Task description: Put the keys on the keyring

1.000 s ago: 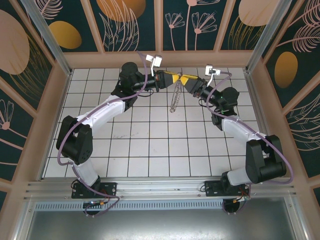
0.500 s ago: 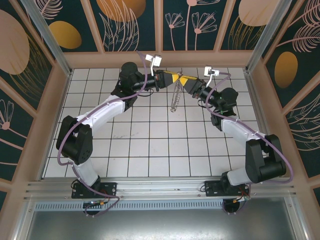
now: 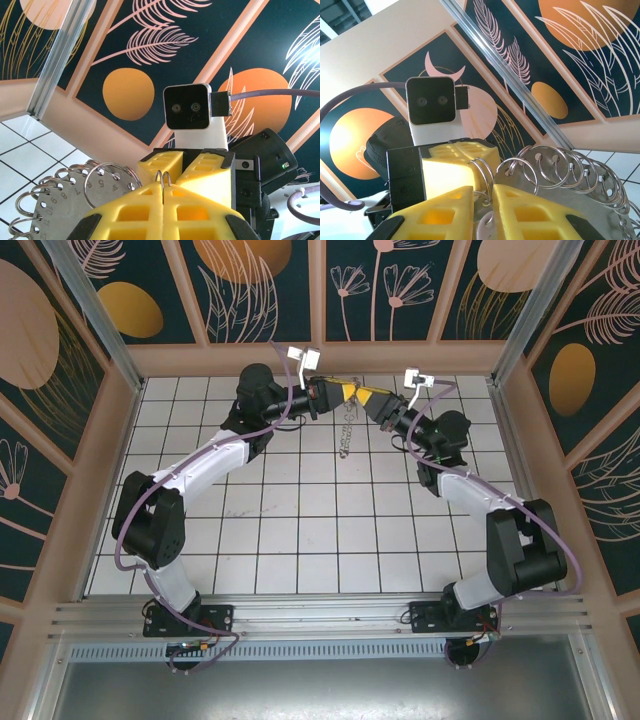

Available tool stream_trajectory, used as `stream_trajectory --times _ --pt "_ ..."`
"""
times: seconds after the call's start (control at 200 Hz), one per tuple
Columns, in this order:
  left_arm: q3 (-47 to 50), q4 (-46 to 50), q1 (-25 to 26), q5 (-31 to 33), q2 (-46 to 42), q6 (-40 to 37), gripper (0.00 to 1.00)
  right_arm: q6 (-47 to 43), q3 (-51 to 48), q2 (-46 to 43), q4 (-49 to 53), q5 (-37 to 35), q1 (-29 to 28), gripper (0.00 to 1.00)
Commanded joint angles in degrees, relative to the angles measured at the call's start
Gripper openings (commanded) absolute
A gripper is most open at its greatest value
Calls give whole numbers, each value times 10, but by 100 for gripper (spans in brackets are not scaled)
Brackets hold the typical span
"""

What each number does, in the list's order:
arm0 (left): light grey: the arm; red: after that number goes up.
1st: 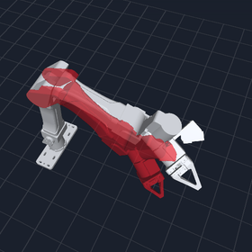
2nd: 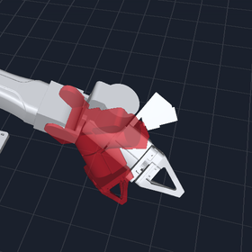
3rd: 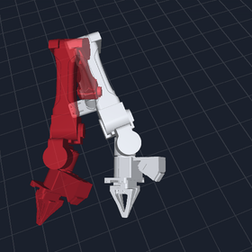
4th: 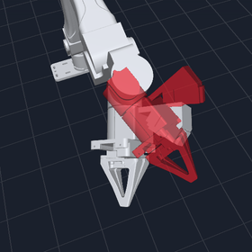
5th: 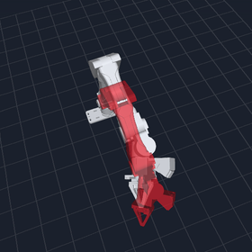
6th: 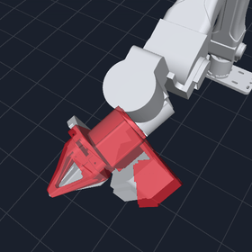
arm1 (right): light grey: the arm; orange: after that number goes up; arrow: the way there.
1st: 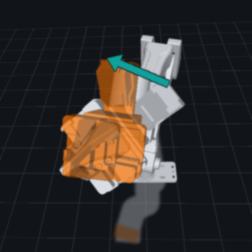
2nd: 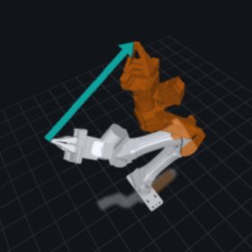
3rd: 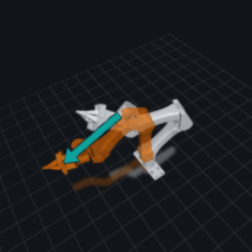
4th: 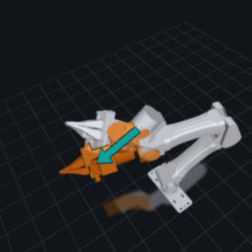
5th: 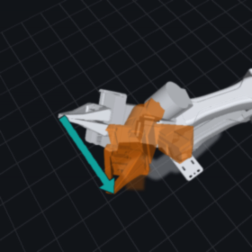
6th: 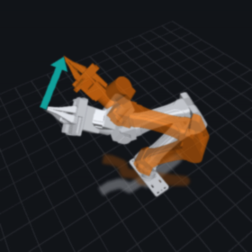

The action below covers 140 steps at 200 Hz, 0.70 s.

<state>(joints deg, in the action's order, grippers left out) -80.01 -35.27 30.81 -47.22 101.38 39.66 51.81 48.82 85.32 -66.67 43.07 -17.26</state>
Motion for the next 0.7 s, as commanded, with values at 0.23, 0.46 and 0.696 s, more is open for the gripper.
stream_trajectory --times 0.23,0.46,0.696 --pt "8 -44 17 -25 -17 9 0 15 35 19 -34 7 -22 14" --pt "15 -47 19 -24 -18 10 0 30 36 23 -50 0 -23 0" --pt "28 -53 19 -10 -27 11 0 23 11 -1 -47 -1 -9 23"
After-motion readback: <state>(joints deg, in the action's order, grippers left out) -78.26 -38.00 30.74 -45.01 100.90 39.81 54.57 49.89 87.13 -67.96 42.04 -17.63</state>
